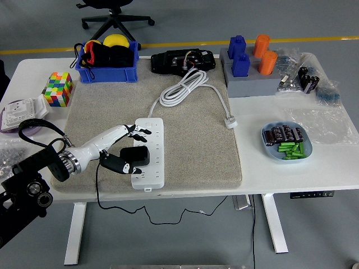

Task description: Pull the plug out,throw it away,press the button

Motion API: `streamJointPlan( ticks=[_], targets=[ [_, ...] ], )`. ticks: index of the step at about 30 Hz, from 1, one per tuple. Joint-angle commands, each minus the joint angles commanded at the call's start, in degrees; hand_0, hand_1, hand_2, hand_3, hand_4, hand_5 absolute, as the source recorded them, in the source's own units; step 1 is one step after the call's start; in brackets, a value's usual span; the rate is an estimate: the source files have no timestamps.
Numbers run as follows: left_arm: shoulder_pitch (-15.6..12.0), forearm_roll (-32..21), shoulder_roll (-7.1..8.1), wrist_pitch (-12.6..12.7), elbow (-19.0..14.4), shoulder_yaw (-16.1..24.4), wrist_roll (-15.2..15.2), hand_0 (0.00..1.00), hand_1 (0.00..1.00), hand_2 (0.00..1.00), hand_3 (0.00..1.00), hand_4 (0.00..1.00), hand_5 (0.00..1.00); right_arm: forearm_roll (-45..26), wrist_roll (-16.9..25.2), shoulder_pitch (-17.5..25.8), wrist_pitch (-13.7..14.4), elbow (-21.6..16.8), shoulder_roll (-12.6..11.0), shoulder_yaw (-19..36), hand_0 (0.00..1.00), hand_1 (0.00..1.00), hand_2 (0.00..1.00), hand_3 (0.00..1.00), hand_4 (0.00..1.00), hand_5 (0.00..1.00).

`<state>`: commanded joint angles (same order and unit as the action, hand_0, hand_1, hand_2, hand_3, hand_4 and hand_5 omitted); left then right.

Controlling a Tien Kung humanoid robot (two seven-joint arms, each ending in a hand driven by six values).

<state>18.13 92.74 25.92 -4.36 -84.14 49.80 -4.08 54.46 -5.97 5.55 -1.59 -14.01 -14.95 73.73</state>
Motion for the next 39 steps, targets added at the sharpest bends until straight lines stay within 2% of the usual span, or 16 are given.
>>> streamJointPlan(
  ticks=[4, 12, 13, 18, 19, 24, 25, 30, 31, 36, 37, 39],
  targets=[
    [0.3, 1.7, -0.39, 0.4, 0.7, -0.4, -0.3, 0.810, 0.744, 0.700, 0.796, 0.957, 0.002, 0.0, 0.0, 0.0, 0.0, -0.1, 0.1, 0.2, 0.735, 0.690, 0.666, 0.656, 0.762, 0.633],
    [1.2, 1.5, -1.45, 1.7, 2.2, -0.7, -0.3, 0.791, 0.716, 0.680, 0.789, 0.926, 0.002, 0.1, 0.0, 0.2, 0.0, 0.1, 0.3, 0.8, 0.734, 0.690, 0.666, 0.656, 0.761, 0.633],
    [1.3, 1.5, -1.57, 1.7, 2.6, -0.8, -0.4, 0.663, 0.610, 0.597, 0.754, 0.864, 0.002, 0.1, 0.0, 0.2, 0.0, 0.2, 0.4, 0.8, 0.734, 0.690, 0.666, 0.656, 0.761, 0.633],
    [2.1, 1.5, -1.85, 1.5, 4.3, -2.3, -0.7, 0.663, 0.610, 0.597, 0.754, 0.864, 0.002, 0.2, 0.0, 0.0, 0.0, -0.1, 0.3, 0.9, 0.734, 0.690, 0.666, 0.656, 0.761, 0.633],
    [2.2, 1.4, -1.87, 1.5, 4.5, -2.4, -0.6, 0.587, 0.535, 0.548, 0.680, 0.823, 0.002, 0.2, 0.0, -0.1, 0.0, -0.1, 0.3, 0.9, 0.733, 0.688, 0.665, 0.655, 0.760, 0.632],
    [2.3, 0.6, -2.42, 2.6, 5.0, -1.9, -0.3, 0.587, 0.535, 0.548, 0.680, 0.823, 0.002, 0.2, 0.0, -0.2, 0.0, 0.0, 0.3, 1.0, 0.733, 0.688, 0.665, 0.655, 0.760, 0.632],
    [2.3, 0.6, -2.51, 2.7, 5.0, -1.8, -0.2, 0.524, 0.505, 0.494, 0.628, 0.801, 0.002, 0.2, 0.0, -0.1, 0.0, 0.0, 0.3, 1.0, 0.732, 0.689, 0.665, 0.655, 0.760, 0.632],
    [2.9, 1.3, -2.73, 3.3, 5.3, -2.1, -0.5, 0.524, 0.505, 0.494, 0.628, 0.801, 0.002, 0.2, -0.1, -0.2, 0.0, 0.0, 0.3, 1.1, 0.732, 0.689, 0.665, 0.655, 0.760, 0.632],
    [3.0, 1.5, -2.72, 3.3, 5.4, -2.2, -0.6, 0.464, 0.429, 0.447, 0.588, 0.730, 0.002, 0.2, -0.1, -0.3, 0.0, 0.0, 0.3, 1.1, 0.732, 0.689, 0.665, 0.655, 0.760, 0.632],
    [2.9, 1.2, -3.06, 3.1, 5.8, -2.1, -1.4, 0.464, 0.429, 0.447, 0.588, 0.730, 0.002, 0.2, -0.1, -0.4, 0.0, 0.0, 0.3, 1.3, 0.732, 0.689, 0.665, 0.655, 0.760, 0.632],
    [2.9, 1.1, -3.19, 3.0, 5.8, -1.9, -1.6, 0.353, 0.309, 0.345, 0.561, 0.663, 0.002, 0.2, -0.1, -0.3, 0.0, 0.0, 0.3, 1.2, 0.732, 0.689, 0.665, 0.655, 0.760, 0.631],
    [2.9, 0.9, -3.29, 2.9, 5.9, -1.9, -1.7, 0.353, 0.309, 0.345, 0.561, 0.663, 0.002, 0.2, -0.1, -0.3, -0.1, 0.0, 0.3, 1.1, 0.732, 0.689, 0.665, 0.655, 0.760, 0.631]
  ],
)
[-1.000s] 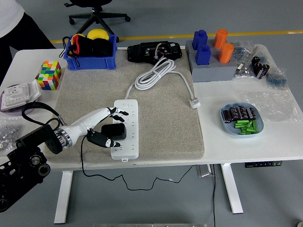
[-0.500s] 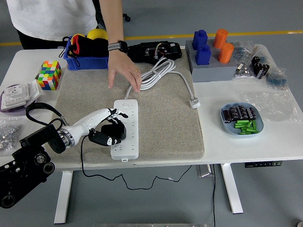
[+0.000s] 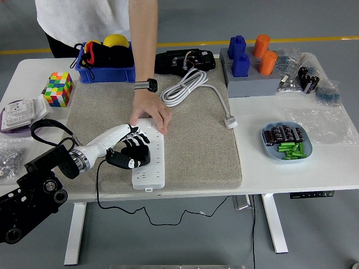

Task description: Pull the plug out,throw it away,press the button

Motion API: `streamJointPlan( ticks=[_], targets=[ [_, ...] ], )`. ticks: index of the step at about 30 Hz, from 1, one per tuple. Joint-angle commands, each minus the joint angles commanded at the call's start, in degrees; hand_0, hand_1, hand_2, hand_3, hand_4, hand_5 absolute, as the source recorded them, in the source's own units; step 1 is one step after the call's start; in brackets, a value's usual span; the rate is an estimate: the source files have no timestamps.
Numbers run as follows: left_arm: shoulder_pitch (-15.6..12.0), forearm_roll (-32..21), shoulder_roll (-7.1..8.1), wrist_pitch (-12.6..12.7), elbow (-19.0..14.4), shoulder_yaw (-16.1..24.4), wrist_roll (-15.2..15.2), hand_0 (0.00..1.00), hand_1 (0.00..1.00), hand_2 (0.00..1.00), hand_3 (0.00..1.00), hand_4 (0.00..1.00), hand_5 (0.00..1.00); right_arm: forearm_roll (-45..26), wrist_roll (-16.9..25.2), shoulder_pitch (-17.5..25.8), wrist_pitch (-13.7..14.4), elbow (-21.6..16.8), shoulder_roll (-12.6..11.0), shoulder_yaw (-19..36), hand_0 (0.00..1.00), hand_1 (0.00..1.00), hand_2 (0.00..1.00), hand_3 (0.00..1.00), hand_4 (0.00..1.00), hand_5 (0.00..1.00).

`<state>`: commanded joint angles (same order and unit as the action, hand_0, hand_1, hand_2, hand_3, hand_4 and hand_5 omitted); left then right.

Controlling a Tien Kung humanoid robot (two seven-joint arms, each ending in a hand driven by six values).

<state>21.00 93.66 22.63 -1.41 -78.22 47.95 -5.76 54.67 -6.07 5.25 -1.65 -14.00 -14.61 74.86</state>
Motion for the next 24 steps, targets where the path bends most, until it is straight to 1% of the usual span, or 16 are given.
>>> streamJointPlan(
  ticks=[3, 4, 9, 10, 15, 17, 21, 24],
  targets=[
    [-0.1, -0.3, 0.13, 0.0, -0.2, 0.2, 0.1, 0.353, 0.309, 0.345, 0.561, 0.663, 0.002, 0.0, 0.0, 0.0, 0.0, 0.0, 0.0, 0.0, 0.732, 0.689, 0.665, 0.655, 0.760, 0.631],
    [-0.1, -0.4, 0.18, 0.0, -0.3, 0.3, 0.2, 0.341, 0.266, 0.299, 0.554, 0.665, 0.002, 0.0, 0.0, 0.0, 0.0, 0.0, 0.0, 0.0, 0.732, 0.688, 0.665, 0.655, 0.760, 0.631],
    [-0.4, -0.9, 0.35, 0.4, -1.3, 1.4, 0.6, 0.341, 0.266, 0.299, 0.554, 0.665, 0.002, 0.1, 0.0, 0.0, 0.0, 0.0, 0.0, 0.0, 0.732, 0.688, 0.665, 0.655, 0.760, 0.631],
    [-0.4, -1.0, 0.36, 0.5, -1.5, 1.5, 0.7, 0.329, 0.255, 0.293, 0.552, 0.680, 0.002, 0.1, 0.0, 0.0, 0.0, 0.0, 0.0, -0.1, 0.732, 0.689, 0.665, 0.655, 0.759, 0.631],
    [-0.3, -1.0, 0.59, 0.8, -3.0, 2.9, 1.1, 0.329, 0.255, 0.293, 0.552, 0.680, 0.002, 0.0, 0.0, -0.1, 0.0, 0.0, 0.0, -0.1, 0.732, 0.689, 0.665, 0.655, 0.759, 0.631],
    [-0.3, -1.1, 0.67, 1.0, -3.3, 3.4, 1.4, 0.324, 0.253, 0.292, 0.553, 0.661, 0.002, 0.0, 0.0, -0.1, 0.0, 0.0, 0.0, -0.2, 0.733, 0.689, 0.665, 0.655, 0.759, 0.631],
    [0.5, -0.7, 0.52, 1.7, -1.3, 5.2, 2.1, 0.324, 0.253, 0.292, 0.553, 0.661, 0.002, 0.0, 0.0, -0.1, 0.0, 0.0, 0.0, -0.3, 0.733, 0.689, 0.665, 0.655, 0.759, 0.631],
    [1.3, -0.2, 0.72, 2.3, 1.8, 6.2, 2.7, 0.336, 0.254, 0.294, 0.554, 0.647, 0.002, -0.1, 0.0, -0.1, 0.0, -0.1, -0.1, -0.3, 0.732, 0.689, 0.665, 0.655, 0.759, 0.631]
  ],
)
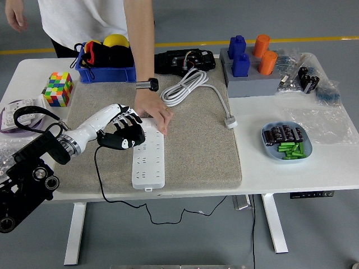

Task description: Pull the plug out,throw it away,press the button

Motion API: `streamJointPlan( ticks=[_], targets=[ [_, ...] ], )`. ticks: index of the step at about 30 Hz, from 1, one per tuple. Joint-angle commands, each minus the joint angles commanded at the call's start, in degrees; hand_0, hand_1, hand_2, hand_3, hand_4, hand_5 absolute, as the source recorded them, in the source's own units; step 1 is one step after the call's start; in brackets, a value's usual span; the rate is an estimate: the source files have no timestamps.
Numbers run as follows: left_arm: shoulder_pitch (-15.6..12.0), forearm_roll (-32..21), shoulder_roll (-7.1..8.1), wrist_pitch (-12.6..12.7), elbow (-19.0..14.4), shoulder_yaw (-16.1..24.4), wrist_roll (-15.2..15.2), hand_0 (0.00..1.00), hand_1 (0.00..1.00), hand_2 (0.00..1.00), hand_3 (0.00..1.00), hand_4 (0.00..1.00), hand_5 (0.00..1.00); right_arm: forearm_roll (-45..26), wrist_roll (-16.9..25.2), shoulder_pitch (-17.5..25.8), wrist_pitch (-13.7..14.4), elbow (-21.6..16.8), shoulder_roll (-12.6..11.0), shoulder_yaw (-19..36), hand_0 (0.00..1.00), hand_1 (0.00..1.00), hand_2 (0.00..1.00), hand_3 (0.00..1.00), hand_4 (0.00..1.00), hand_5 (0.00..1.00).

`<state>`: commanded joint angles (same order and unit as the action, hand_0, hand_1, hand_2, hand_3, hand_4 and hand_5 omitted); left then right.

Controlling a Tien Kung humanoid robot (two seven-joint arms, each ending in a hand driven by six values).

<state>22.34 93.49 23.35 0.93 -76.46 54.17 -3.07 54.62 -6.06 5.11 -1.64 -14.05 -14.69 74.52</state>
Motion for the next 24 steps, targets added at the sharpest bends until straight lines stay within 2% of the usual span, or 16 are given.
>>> streamJointPlan(
  ticks=[6, 10, 18, 22, 23, 24],
  targets=[
    [1.0, 0.3, 0.08, 0.9, 5.5, 0.3, 1.2, 0.364, 0.260, 0.301, 0.557, 0.648, 0.002, -0.1, 0.0, 0.1, 0.0, 0.1, 0.1, 0.0, 0.732, 0.689, 0.665, 0.655, 0.759, 0.631],
    [1.2, -0.1, -0.08, 0.8, 8.0, 0.2, 1.6, 0.364, 0.260, 0.301, 0.557, 0.648, 0.002, 0.0, 0.0, 0.2, 0.0, 0.1, 0.1, 0.0, 0.732, 0.689, 0.665, 0.655, 0.759, 0.631],
    [2.1, -1.3, -0.24, 0.8, 11.1, -0.9, 2.2, 0.397, 0.275, 0.317, 0.564, 0.655, 0.002, -0.1, 0.0, 0.0, 0.0, 0.0, 0.1, 0.1, 0.732, 0.689, 0.665, 0.655, 0.759, 0.631],
    [2.0, -0.6, -0.36, 1.0, 11.9, -0.9, 1.3, 0.397, 0.275, 0.317, 0.564, 0.655, 0.002, -0.1, 0.0, 0.0, 0.0, 0.0, 0.1, 0.2, 0.732, 0.689, 0.665, 0.655, 0.759, 0.631],
    [2.0, -0.7, -0.38, 1.0, 12.0, -0.9, 1.3, 0.496, 0.415, 0.450, 0.591, 0.707, 0.002, -0.1, -0.1, 0.1, 0.0, 0.0, 0.1, 0.2, 0.732, 0.689, 0.665, 0.655, 0.759, 0.631],
    [2.0, -0.7, -0.39, 0.9, 12.1, -0.8, 1.3, 0.496, 0.415, 0.450, 0.591, 0.707, 0.002, -0.1, -0.1, 0.1, 0.0, 0.0, 0.1, 0.1, 0.732, 0.689, 0.665, 0.655, 0.759, 0.631]
  ],
)
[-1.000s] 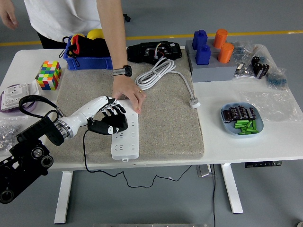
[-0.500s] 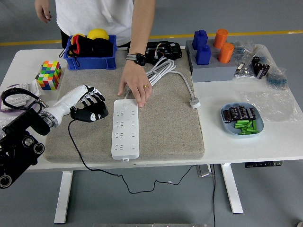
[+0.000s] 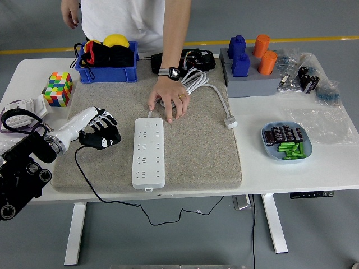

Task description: Pull the plug out,throw it away,press the button

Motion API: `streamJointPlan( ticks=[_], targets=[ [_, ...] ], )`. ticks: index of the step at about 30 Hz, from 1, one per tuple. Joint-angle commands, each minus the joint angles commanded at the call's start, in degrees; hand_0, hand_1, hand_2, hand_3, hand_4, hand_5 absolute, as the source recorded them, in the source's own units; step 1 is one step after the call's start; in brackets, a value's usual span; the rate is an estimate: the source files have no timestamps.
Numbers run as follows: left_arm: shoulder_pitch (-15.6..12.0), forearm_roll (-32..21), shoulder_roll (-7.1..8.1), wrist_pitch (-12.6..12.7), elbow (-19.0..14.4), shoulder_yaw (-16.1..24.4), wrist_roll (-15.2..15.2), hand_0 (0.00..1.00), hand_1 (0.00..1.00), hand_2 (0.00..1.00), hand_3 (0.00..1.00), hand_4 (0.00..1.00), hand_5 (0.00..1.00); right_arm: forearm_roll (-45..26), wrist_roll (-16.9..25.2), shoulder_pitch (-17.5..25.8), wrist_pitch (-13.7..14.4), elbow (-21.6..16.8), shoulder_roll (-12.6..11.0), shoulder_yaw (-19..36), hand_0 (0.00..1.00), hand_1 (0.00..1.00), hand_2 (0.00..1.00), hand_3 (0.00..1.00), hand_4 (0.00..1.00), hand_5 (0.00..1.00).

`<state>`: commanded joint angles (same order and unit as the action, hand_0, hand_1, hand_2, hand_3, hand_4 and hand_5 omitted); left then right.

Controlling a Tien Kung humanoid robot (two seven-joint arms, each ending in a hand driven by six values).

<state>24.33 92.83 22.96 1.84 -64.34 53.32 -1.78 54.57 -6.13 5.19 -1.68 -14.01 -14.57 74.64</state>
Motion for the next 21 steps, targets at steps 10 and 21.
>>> streamJointPlan(
  ticks=[10, 21],
  targets=[
    [0.0, 0.2, 0.02, -1.0, 0.2, 0.1, -0.7, 0.694, 0.672, 0.651, 0.772, 0.834, 0.002, 0.0, 0.0, 0.0, 0.0, -0.1, 0.0, 0.0, 0.732, 0.689, 0.665, 0.656, 0.759, 0.631],
    [0.0, 0.0, 0.38, -0.8, -1.9, 1.4, -0.8, 0.747, 0.799, 0.786, 0.857, 0.899, 0.002, 0.1, 0.0, 0.0, 0.0, -0.1, 0.0, 0.1, 0.732, 0.688, 0.665, 0.656, 0.759, 0.631]
  ],
)
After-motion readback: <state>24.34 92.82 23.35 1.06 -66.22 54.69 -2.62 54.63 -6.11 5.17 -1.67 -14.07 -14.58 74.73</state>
